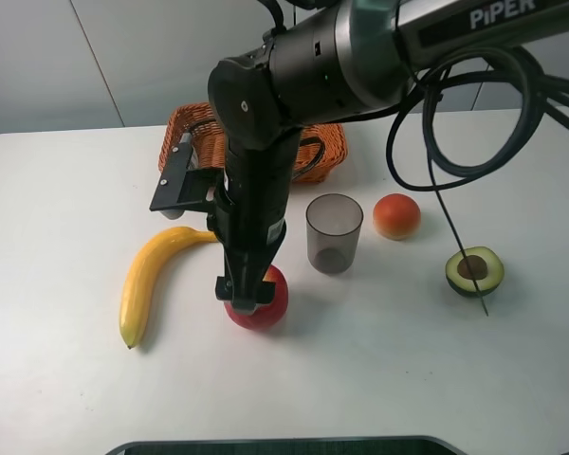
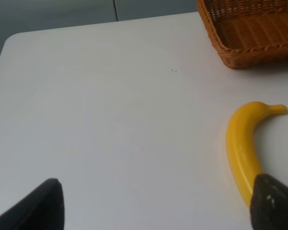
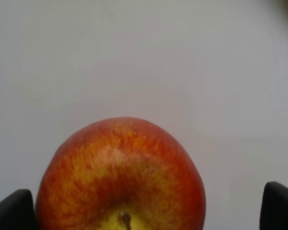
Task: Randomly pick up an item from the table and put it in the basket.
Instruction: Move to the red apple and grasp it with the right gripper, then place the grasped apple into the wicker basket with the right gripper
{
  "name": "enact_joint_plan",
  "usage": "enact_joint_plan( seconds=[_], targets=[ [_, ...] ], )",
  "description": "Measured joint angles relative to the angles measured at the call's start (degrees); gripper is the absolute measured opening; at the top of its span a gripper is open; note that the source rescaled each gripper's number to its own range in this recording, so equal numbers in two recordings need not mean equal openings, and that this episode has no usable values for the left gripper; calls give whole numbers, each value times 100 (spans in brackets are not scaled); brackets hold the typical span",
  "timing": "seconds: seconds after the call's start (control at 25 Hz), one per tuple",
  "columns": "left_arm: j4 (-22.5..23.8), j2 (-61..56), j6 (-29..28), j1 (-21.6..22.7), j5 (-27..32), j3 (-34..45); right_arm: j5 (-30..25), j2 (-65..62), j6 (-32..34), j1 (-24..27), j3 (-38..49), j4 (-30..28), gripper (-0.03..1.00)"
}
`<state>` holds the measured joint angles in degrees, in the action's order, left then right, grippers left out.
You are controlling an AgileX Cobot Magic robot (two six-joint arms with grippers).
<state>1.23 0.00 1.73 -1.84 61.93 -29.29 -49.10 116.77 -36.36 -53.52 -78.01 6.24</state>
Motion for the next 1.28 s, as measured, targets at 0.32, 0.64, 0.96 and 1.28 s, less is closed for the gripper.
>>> enact_joint_plan(
  seconds=[0.32,0.64,0.96,1.28],
  targets=[
    [0,0,0,0,0,0,135,339,10,14,-19,196,100],
    [0,0,0,0,0,0,173,352,10,29,-19,228,100],
    [0,0,0,0,0,0,110,361,-4,29,-19,236,5],
    [0,0,0,0,0,0,84,280,-4,29,-19,236,5]
  ],
)
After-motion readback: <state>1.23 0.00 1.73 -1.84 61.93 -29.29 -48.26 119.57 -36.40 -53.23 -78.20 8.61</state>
